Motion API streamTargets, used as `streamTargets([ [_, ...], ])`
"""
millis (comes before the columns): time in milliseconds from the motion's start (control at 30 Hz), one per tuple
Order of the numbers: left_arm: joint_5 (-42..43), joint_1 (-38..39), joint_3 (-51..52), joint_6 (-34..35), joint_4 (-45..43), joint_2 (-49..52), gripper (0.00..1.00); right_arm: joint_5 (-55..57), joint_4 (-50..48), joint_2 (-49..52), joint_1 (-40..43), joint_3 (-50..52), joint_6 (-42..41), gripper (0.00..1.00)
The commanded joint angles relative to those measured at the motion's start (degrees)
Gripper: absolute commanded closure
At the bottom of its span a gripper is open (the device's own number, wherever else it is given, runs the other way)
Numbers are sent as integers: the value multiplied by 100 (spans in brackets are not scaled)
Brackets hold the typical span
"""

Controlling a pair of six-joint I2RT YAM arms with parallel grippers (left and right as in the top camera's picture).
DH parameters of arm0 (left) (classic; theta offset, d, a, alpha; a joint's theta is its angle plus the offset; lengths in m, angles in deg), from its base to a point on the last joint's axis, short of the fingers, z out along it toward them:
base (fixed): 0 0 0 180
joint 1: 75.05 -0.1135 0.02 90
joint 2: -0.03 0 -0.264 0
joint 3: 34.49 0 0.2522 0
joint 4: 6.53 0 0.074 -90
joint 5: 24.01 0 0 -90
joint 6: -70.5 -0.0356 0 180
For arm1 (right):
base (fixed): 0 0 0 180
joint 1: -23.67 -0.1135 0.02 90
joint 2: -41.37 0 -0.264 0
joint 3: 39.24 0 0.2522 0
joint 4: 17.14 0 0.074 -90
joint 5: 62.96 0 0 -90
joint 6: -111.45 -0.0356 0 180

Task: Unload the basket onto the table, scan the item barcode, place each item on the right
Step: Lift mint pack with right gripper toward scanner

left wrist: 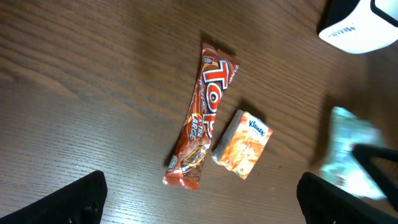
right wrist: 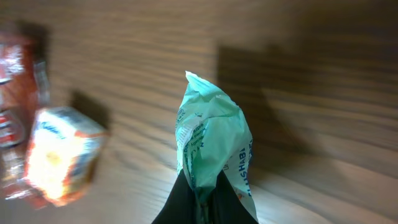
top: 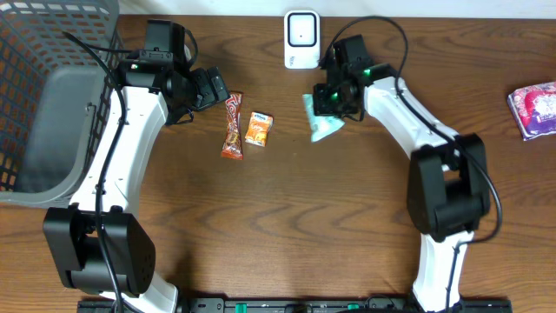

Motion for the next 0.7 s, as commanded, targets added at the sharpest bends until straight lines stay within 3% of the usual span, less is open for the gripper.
streamTargets([
  [0,4,-4,-59,-31,4,31,2,1827,251,-170,-214,-127,157,99],
  [300,4,-7,-59,-28,4,31,2,5399,614,229,-678,-74,157,99],
  [567,4,-4,-59,-31,4,31,2,5593,450,905,-774,-72,562,99],
  [667,4,-4,-59,-28,4,31,2,5156,363,898,-984,-76,520,90],
])
